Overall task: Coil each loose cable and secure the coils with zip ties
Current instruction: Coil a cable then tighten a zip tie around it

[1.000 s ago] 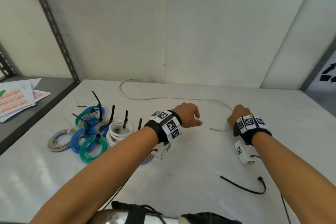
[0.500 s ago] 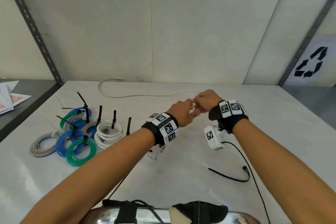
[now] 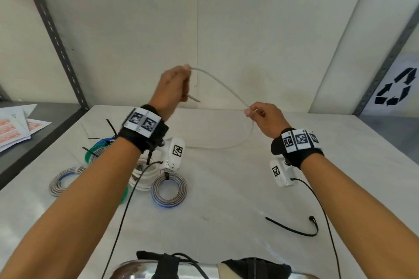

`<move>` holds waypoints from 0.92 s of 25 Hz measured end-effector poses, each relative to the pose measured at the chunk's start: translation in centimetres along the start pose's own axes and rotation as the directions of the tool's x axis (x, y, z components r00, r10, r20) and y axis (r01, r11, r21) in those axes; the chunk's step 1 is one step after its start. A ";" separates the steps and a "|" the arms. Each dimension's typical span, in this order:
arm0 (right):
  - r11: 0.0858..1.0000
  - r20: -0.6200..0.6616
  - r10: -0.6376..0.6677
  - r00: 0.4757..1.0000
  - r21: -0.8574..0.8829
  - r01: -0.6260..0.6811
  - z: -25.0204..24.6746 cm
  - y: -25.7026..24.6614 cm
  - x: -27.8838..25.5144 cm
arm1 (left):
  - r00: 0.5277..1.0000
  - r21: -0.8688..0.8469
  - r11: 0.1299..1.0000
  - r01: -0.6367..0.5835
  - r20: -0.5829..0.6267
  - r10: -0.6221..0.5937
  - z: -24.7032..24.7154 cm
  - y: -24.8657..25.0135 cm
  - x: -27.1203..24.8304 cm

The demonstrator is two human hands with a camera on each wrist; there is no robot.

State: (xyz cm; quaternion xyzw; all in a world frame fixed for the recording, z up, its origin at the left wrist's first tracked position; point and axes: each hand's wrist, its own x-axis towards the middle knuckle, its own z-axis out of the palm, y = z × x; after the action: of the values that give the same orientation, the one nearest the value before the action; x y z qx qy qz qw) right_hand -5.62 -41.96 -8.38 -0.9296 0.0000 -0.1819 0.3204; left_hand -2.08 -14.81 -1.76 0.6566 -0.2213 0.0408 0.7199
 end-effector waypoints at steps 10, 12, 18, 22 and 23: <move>0.993 -0.364 0.077 0.928 0.117 -0.036 -0.2 0.6 0.9 | 0.995 0.098 0.994 0.044 -0.098 -0.034 -3.3 -0.6 0.1; 0.996 -0.232 0.004 0.973 -0.086 -0.024 -0.5 -0.9 1.1 | 0.999 0.010 1.000 -0.024 -0.044 0.024 -2.9 -1.1 0.1; 0.889 0.104 -0.224 0.969 -0.386 0.247 -0.3 -6.2 1.0 | 0.990 0.450 0.882 -0.140 0.058 0.127 -0.9 -2.6 1.1; 0.881 0.111 -0.378 0.919 -0.262 0.394 -0.1 -7.9 1.5 | 0.950 0.607 0.735 -0.302 0.258 0.177 0.6 -3.8 0.6; 0.890 0.046 -0.409 0.911 -0.200 0.410 -0.2 -7.9 1.5 | 0.948 0.608 0.734 -0.302 0.269 0.167 0.8 -3.9 0.5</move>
State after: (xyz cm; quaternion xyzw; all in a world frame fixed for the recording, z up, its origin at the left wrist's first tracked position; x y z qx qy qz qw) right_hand -5.21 -35.97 -3.05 -0.9371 -0.1773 -0.2431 0.1771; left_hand -0.50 -16.22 -5.20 0.8301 -0.3453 0.1400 0.4149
